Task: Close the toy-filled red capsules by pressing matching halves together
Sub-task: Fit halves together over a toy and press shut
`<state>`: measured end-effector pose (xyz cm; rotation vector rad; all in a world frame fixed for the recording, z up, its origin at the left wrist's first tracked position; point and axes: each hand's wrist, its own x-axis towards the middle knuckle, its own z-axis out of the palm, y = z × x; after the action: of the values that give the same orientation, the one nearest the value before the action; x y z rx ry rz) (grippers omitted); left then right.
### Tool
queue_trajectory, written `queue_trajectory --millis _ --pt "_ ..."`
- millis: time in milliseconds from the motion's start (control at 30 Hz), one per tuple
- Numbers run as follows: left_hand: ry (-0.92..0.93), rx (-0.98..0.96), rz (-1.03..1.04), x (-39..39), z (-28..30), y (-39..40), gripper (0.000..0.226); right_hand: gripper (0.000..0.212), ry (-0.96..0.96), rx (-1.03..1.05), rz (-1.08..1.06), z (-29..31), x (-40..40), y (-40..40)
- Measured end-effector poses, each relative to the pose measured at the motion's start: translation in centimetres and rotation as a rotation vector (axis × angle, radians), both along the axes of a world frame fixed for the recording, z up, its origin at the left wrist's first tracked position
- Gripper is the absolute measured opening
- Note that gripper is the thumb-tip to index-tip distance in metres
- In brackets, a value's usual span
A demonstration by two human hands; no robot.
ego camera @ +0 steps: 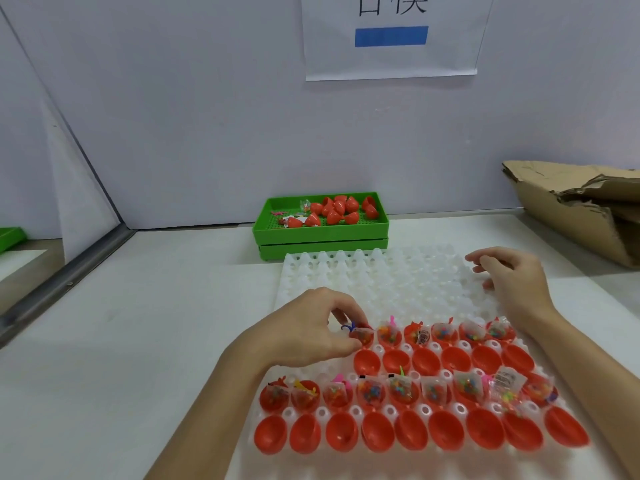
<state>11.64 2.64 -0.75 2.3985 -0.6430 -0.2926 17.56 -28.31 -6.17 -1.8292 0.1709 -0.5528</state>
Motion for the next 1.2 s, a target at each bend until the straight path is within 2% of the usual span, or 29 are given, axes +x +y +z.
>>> queue_trajectory --millis 367,600,967,1100,1200 --pt "-0.018 -0.137 0.048 -0.2 0.6 0.5 0.014 0.029 0.003 -0.006 -0.01 0.0 0.1 0.0" --pt "-0.164 -0.281 0.24 0.0 0.3 1.9 0.012 0.029 0.011 -0.028 -0.011 0.1 0.0 0.1" --pt "-0.384 -0.295 0.454 0.2 -0.7 1.9 0.018 0.026 -0.007 -0.032 -0.025 0.9 -0.7 0.7" --pt "-0.408 -0.31 0.502 0.3 -0.8 1.7 0.024 0.025 -0.074 -0.237 -0.001 3.8 -1.0 1.0" --pt "-0.436 -0.308 0.511 0.3 -0.7 1.5 0.027 0.025 -0.012 -0.413 0.236 8.7 -1.4 2.4"
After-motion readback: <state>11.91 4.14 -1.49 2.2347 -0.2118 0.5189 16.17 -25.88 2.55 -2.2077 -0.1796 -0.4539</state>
